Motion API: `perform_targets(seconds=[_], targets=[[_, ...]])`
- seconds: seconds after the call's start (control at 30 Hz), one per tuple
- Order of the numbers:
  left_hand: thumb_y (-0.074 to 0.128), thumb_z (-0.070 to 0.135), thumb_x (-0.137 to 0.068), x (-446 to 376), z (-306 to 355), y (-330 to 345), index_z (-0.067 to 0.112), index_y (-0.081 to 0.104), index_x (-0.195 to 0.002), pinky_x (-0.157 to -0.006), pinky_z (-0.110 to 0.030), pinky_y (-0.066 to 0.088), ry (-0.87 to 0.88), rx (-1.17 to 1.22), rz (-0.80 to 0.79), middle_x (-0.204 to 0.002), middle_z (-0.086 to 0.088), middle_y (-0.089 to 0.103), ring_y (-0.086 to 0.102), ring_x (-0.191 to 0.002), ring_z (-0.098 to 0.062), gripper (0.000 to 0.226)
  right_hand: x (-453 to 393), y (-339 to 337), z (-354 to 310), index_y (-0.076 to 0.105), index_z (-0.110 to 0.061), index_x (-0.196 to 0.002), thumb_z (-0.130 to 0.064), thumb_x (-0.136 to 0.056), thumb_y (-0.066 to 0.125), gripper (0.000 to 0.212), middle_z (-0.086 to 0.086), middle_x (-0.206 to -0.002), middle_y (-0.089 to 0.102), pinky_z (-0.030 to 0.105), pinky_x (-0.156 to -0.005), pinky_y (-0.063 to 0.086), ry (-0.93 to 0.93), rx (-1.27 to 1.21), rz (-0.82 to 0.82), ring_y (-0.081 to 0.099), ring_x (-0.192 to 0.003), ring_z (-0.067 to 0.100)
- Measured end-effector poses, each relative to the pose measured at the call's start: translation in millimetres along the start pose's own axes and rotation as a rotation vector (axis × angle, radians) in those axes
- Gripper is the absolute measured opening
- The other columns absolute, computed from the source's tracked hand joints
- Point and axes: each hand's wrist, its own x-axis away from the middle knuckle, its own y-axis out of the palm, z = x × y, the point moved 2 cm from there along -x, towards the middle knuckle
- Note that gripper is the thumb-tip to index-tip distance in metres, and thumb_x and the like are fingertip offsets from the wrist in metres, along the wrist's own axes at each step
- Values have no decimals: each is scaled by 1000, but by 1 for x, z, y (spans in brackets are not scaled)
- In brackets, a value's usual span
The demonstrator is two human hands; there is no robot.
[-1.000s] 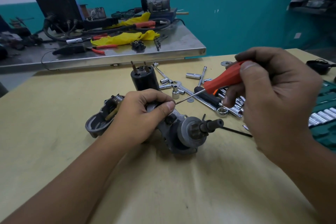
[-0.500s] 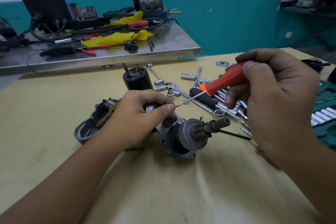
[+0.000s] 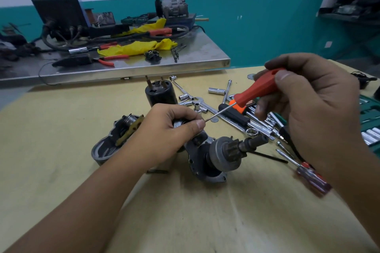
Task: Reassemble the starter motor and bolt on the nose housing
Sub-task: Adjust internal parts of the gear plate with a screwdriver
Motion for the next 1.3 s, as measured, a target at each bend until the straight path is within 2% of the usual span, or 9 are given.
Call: perform_targets(seconds=[0.1,0.23,0.43,0.57,0.67,0.77,1.03,1.17,1.3], targets=[[75,16,-94,0,0,0,33,77,-81,-63,-13,51,4,1,-5,-76,15,74,67,-72,3,22,-1,-1,-3,66,-11,-95,-6,-95,49,18,27,-83,65,39,-45,51,-21,70,-8,57,-43,36],[74,16,-94,1,-1,0,31,77,-81,-59,-14,51,-20,30,-15,-74,15,73,68,-70,1,20,1,-1,0,67,-12,-90,-3,-96,48,21,23,-77,64,33,-41,45,-35,163,49,54,-39,27],[74,15,-94,1,0,-1,29,76,-84,-62,-13,50,-6,30,-27,-76,14,74,68,-71,2,18,0,-5,5,68,-11,-85,1,-95,49,25,23,-72,63,27,-39,42,19,209,132,51,-37,23],[75,14,-93,0,1,-1,29,77,-83,-67,-13,50,6,15,-33,-79,17,74,68,-75,3,18,0,-4,1,69,-10,-91,-1,-97,51,21,20,-77,65,26,-41,44,-31,223,87,54,-37,24],[75,13,-93,0,1,-1,28,77,-83,-67,-13,50,8,17,-33,-79,16,74,68,-75,2,18,0,-3,0,68,-12,-94,-3,-98,50,20,20,-81,65,31,-41,48,-35,191,47,56,-39,25],[75,12,-93,0,1,-1,28,77,-82,-62,-13,49,2,32,-34,-76,16,73,67,-72,1,19,0,-3,3,68,-13,-92,-6,-96,50,20,22,-82,66,34,-42,48,15,113,66,56,-40,25],[75,14,-92,0,-1,-1,25,77,-83,-59,-11,48,-18,37,-30,-75,19,72,65,-68,4,15,-3,-8,23,67,-7,-87,-1,-96,52,19,28,-71,64,30,-42,47,221,27,221,50,-38,24],[74,14,-93,0,-1,-1,26,77,-83,-58,-12,49,-12,42,-29,-75,15,73,66,-68,2,16,0,-6,12,69,-8,-93,-4,-99,55,16,15,-73,70,32,-43,50,72,127,150,58,-41,25],[73,15,-94,1,-2,0,27,78,-84,-64,-17,52,-7,27,-25,-82,10,74,69,-76,-2,17,0,-6,-4,67,-12,-106,-9,-99,63,9,16,-85,70,34,-48,55,-103,189,-15,65,-48,26]])
